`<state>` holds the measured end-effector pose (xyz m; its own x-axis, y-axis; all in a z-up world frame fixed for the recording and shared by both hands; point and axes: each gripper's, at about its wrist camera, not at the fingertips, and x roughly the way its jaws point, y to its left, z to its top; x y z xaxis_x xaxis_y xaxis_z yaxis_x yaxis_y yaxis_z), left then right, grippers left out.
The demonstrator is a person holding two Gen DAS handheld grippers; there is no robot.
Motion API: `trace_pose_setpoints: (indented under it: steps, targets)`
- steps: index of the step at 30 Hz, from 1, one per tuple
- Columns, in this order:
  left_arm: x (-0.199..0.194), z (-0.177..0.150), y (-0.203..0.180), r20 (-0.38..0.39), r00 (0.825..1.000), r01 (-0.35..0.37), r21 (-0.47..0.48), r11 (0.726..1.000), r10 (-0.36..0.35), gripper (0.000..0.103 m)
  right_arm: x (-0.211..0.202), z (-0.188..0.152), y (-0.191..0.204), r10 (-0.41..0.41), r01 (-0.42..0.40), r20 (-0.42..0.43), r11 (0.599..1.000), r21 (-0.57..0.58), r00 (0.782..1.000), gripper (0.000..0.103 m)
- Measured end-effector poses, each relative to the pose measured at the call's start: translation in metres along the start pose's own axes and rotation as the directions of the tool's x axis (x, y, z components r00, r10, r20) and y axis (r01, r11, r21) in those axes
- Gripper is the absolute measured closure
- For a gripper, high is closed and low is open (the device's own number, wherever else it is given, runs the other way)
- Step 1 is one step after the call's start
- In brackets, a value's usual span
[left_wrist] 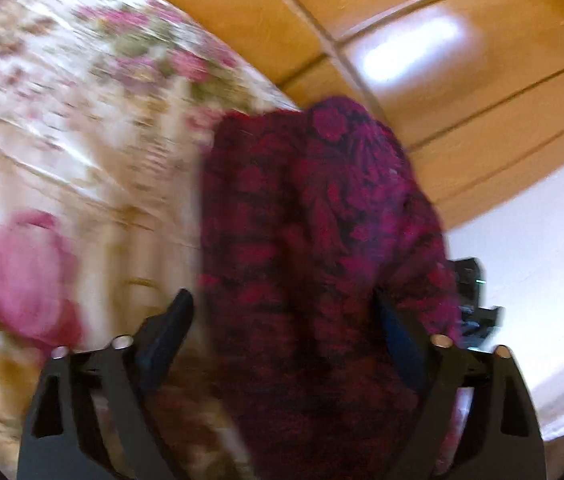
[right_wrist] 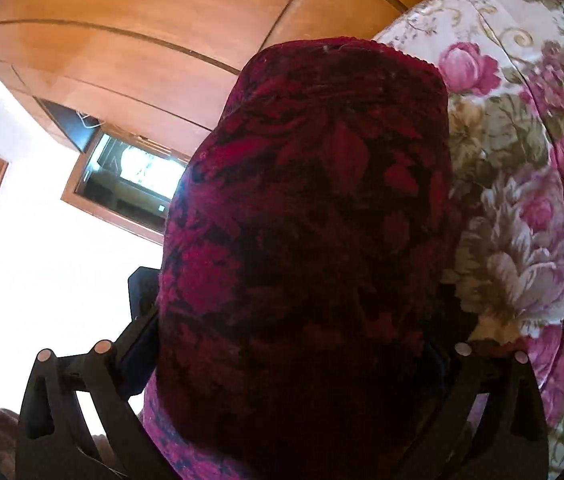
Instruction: Fold small clothes
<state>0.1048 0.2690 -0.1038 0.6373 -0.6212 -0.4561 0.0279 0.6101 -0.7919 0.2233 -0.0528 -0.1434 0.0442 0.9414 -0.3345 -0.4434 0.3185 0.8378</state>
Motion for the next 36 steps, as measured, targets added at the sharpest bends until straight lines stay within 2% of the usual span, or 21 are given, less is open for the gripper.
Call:
trace_pose_setpoints:
  steps: [4,7,9,12,14,15,16,19,20,21,22,23,24,25,27,28,30,32,33,35,36]
  targets:
    - [0.018,0.002,-0.026,-0.004,0.999,0.037,0.055,0.998,-0.037,0.020,-0.026,-0.003,0.026,-0.003,0.007,0.055,0.997,-0.070,0.998,0.020]
    - [0.046,0.016,-0.057,-0.036,0.993,0.113,0.094,0.989,-0.110,0.020,-0.064,0.001,0.038,-0.019,0.035,0.149,0.994,-0.105,0.989,0.021]
    - [0.081,0.030,-0.091,-0.078,0.988,0.147,0.149,0.978,-0.137,0.020,-0.098,0.005,0.039,-0.050,0.078,0.227,0.990,-0.114,0.973,0.021]
    - [0.142,0.049,-0.149,-0.144,0.977,0.189,0.252,0.949,-0.157,0.020,-0.159,0.012,0.029,-0.109,0.148,0.358,0.986,-0.082,0.927,0.021]
    - [0.184,0.057,-0.184,-0.189,0.970,0.207,0.310,0.928,-0.153,0.020,-0.205,0.016,0.017,-0.173,0.215,0.443,0.976,-0.046,0.880,0.021]
    - [0.213,0.060,-0.205,-0.224,0.963,0.219,0.337,0.915,-0.148,0.020,-0.217,0.017,0.011,-0.190,0.231,0.462,0.972,-0.034,0.866,0.021]
    - [0.235,0.062,-0.218,-0.248,0.959,0.223,0.355,0.908,-0.139,0.020,-0.240,0.018,-0.002,-0.230,0.264,0.487,0.965,0.000,0.843,0.021]
    - [0.304,0.060,-0.250,-0.313,0.948,0.190,0.407,0.894,-0.059,0.022,-0.272,0.018,-0.037,-0.328,0.327,0.494,0.941,0.092,0.805,0.021]
    - [0.322,0.055,-0.257,-0.321,0.947,0.167,0.434,0.885,-0.021,0.025,-0.280,0.017,-0.052,-0.371,0.353,0.482,0.926,0.133,0.793,0.021]
    - [0.350,0.046,-0.265,-0.345,0.937,0.126,0.472,0.872,0.052,0.035,-0.284,0.015,-0.062,-0.408,0.378,0.468,0.912,0.161,0.784,0.021]
    - [0.366,0.038,-0.267,-0.342,0.930,0.066,0.518,0.853,0.136,0.037,-0.285,0.011,-0.077,-0.460,0.414,0.439,0.888,0.202,0.772,0.021]
    - [0.376,0.031,-0.267,-0.315,0.926,0.009,0.570,0.822,0.209,0.036,-0.284,0.005,-0.091,-0.486,0.425,0.411,0.874,0.235,0.771,0.020]
    - [0.383,0.020,-0.269,-0.292,0.925,-0.017,0.604,0.797,0.241,0.036,-0.283,-0.001,-0.099,-0.491,0.421,0.404,0.871,0.253,0.772,0.017]
    - [0.384,0.015,-0.269,-0.286,0.928,-0.022,0.600,0.800,0.240,0.036,-0.283,-0.011,-0.107,-0.511,0.432,0.407,0.859,0.274,0.758,0.014]
    - [0.381,0.008,-0.271,-0.269,0.933,-0.037,0.586,0.809,0.238,0.036,-0.286,-0.022,-0.111,-0.519,0.428,0.420,0.854,0.296,0.745,0.007]
    - [0.379,0.004,-0.274,-0.250,0.936,-0.051,0.596,0.801,0.246,0.036,-0.289,-0.028,-0.107,-0.534,0.439,0.421,0.844,0.307,0.733,0.005]
    - [0.374,0.001,-0.280,-0.201,0.941,-0.090,0.629,0.772,0.274,0.036,-0.297,-0.030,-0.090,-0.585,0.503,0.423,0.811,0.298,0.692,0.004]
    - [0.369,0.003,-0.285,-0.159,0.941,-0.127,0.651,0.748,0.298,0.036,-0.301,-0.032,-0.060,-0.661,0.607,0.444,0.743,0.281,0.605,0.005]
    - [0.364,0.005,-0.287,-0.136,0.940,-0.149,0.663,0.734,0.314,0.036,-0.302,-0.030,-0.046,-0.677,0.636,0.459,0.723,0.269,0.575,0.010]
    - [0.353,0.003,-0.291,-0.101,0.940,-0.174,0.681,0.711,0.327,0.036,-0.291,-0.023,-0.014,-0.698,0.696,0.476,0.684,0.219,0.536,0.021]
    - [0.352,0.002,-0.294,-0.079,0.938,-0.192,0.691,0.697,0.337,0.036,-0.281,-0.018,0.001,-0.724,0.743,0.471,0.641,0.190,0.504,0.026]
